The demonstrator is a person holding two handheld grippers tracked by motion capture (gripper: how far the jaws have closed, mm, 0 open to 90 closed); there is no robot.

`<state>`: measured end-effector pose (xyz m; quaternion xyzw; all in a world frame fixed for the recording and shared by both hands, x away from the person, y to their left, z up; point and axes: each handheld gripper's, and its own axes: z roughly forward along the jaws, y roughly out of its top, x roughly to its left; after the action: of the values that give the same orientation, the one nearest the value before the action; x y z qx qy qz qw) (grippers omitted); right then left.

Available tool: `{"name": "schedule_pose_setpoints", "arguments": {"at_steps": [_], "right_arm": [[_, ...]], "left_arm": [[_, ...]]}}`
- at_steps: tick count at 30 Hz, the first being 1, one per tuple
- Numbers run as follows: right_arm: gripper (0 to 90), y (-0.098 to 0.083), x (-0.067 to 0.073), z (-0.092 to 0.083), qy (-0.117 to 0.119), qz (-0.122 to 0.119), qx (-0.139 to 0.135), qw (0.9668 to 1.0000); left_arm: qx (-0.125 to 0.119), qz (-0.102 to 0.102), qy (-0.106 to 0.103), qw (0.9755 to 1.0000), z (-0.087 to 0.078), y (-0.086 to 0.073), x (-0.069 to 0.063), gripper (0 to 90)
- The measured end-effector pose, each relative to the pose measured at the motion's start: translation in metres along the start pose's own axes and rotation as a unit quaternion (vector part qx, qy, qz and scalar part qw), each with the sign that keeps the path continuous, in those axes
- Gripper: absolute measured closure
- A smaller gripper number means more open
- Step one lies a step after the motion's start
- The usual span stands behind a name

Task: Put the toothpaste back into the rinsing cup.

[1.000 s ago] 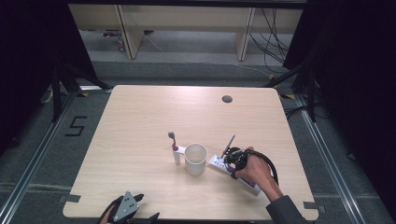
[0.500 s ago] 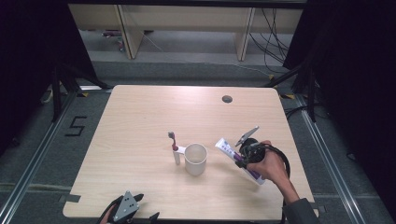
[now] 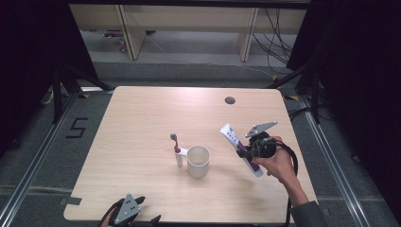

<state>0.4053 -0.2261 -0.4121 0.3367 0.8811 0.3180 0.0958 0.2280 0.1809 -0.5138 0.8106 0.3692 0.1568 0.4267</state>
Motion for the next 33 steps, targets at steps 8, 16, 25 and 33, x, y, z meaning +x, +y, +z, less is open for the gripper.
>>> {"name": "schedule_pose_setpoints", "arguments": {"at_steps": [8,16,25,33], "right_arm": [[76.7,0.015,0.006,-0.002,0.009,-0.004,-0.069,0.9976],[76.7,0.029,0.016,-0.003,0.02,-0.008,-0.116,0.993],[76.7,0.049,0.026,-0.007,0.028,-0.004,-0.161,0.9865],[76.7,0.064,0.035,-0.008,0.03,-0.011,-0.19,0.9812]], "left_arm": [[0.013,0.01,0.002,0.9999,-0.001,0.0,0.001,17.8],[0.014,0.012,-0.001,0.9998,-0.001,0.0,0.002,17.8],[0.011,0.008,-0.002,0.9999,-0.001,-0.001,0.002,17.8],[0.005,0.004,0.001,1.0,0.0,0.0,0.001,17.8]]}}
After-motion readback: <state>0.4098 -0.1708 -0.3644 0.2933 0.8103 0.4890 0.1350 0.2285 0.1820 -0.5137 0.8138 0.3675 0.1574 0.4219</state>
